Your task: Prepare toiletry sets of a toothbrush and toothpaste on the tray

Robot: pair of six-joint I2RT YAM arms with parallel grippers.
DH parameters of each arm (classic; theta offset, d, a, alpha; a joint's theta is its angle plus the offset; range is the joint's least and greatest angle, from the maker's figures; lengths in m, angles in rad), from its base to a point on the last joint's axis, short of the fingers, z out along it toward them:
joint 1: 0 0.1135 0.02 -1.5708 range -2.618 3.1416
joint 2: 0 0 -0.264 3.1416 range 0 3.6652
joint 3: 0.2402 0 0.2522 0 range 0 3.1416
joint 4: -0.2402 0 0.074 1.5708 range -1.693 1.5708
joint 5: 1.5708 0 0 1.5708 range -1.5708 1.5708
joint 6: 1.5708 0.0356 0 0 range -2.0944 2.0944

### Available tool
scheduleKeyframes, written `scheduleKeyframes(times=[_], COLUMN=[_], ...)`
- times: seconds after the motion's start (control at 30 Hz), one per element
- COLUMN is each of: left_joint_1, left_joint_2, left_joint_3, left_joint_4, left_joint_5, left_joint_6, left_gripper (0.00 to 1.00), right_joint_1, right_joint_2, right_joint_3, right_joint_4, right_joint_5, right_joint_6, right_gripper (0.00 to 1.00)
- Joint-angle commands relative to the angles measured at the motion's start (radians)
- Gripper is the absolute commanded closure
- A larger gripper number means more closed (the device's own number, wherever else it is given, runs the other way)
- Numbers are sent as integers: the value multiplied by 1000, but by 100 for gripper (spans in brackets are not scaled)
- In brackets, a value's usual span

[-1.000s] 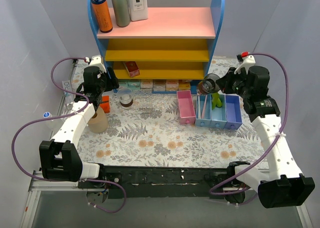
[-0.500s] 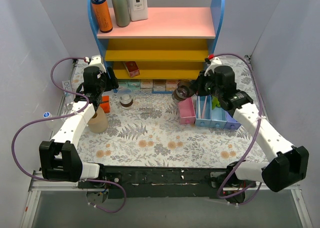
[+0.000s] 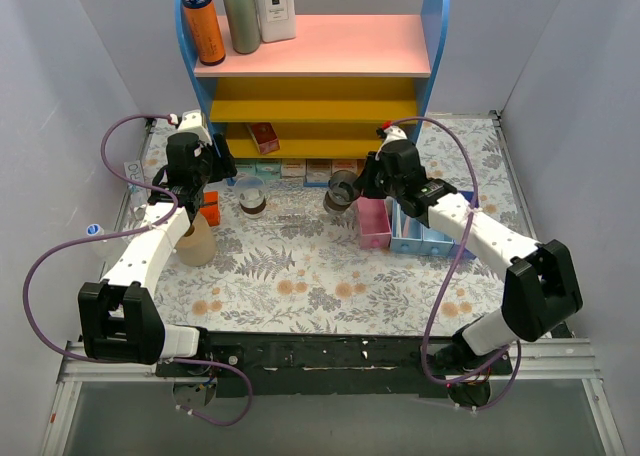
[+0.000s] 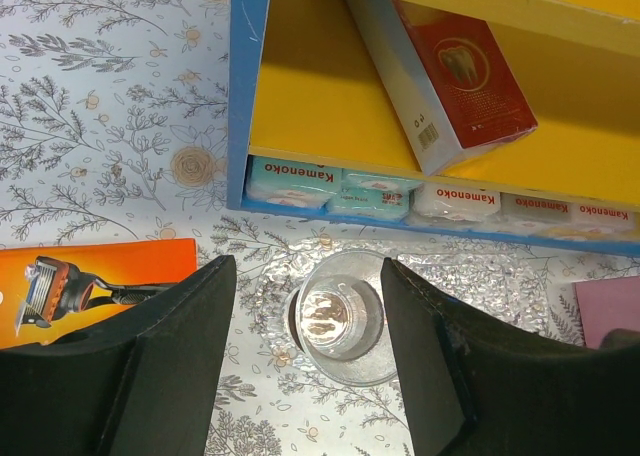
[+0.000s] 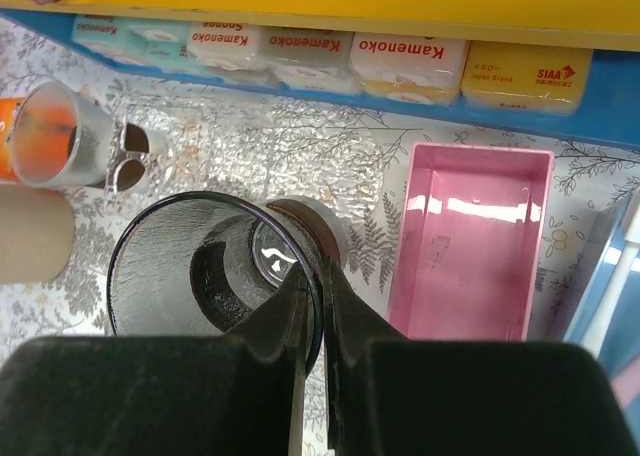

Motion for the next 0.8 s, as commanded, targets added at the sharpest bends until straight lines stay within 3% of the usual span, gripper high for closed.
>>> scheduleKeyframes(times=[0.0, 0.77], left_joint_1=[-1, -1], left_joint_2=[-44, -50], left_joint_3=[-12, -13], left_joint_4=[14, 8], left_joint_5=[-14, -37], left_joint_6=[12, 25], left_gripper=[40, 40], right_joint_1=[28, 101], right_joint_2=[24, 216], right_joint_3=[56, 148], right_joint_4=[151, 136], right_joint_5=[61, 248], right_joint_6=[53, 145], right_gripper=[99, 99])
